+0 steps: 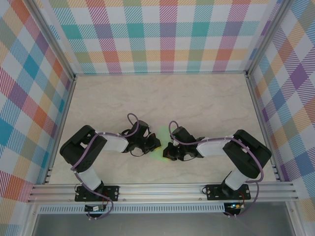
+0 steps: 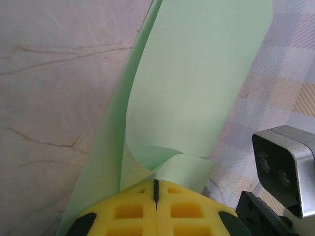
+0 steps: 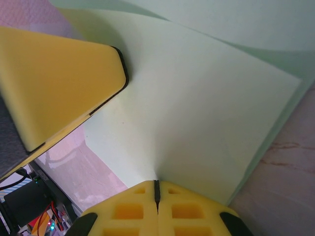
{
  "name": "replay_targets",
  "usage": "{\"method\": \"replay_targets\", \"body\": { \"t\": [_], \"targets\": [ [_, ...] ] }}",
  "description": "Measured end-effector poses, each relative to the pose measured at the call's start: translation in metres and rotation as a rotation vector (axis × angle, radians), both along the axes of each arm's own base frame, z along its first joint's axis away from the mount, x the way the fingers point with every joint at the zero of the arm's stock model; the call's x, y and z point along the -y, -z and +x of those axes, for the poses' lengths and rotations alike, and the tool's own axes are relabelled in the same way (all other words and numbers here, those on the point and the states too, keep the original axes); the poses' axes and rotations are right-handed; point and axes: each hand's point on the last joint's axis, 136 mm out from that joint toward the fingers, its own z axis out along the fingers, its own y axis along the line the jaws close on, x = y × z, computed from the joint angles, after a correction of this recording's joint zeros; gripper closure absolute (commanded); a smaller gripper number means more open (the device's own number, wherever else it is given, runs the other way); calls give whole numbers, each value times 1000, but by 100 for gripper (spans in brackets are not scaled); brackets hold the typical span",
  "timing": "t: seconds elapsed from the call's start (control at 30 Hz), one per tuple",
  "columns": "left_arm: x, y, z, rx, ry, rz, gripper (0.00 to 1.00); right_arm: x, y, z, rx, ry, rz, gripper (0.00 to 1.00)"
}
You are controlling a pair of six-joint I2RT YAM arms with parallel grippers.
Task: Fold a paper plane with a square sheet of paper (pick it up from the middle)
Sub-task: Fold the triangle a second time at the center of the table.
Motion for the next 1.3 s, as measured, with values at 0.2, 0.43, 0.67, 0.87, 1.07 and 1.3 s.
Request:
{"method": "replay_targets", "body": {
  "t": [0.2,0.43,0.67,0.87,1.07,1.3],
  "targets": [
    [-3,-1,4,5,9,19,100,0,0,0,1,-2,0,98],
    [-10,-1,11,4,2,29,100,-4,0,2,6,-18,5,98],
    [-14,0,17,-17,1,26,100,-6,0,3,9,-25,11,98],
    [-15,-1,20,-35,16,11,100,-7,0,3,12,-32,13,99],
    [-29,-1,39,-15,-28,24,100,-7,1,3,24,-47,11,99],
    [-39,-1,50,-1,-51,54,100,-7,0,3,30,-57,6,98]
  ]
}}
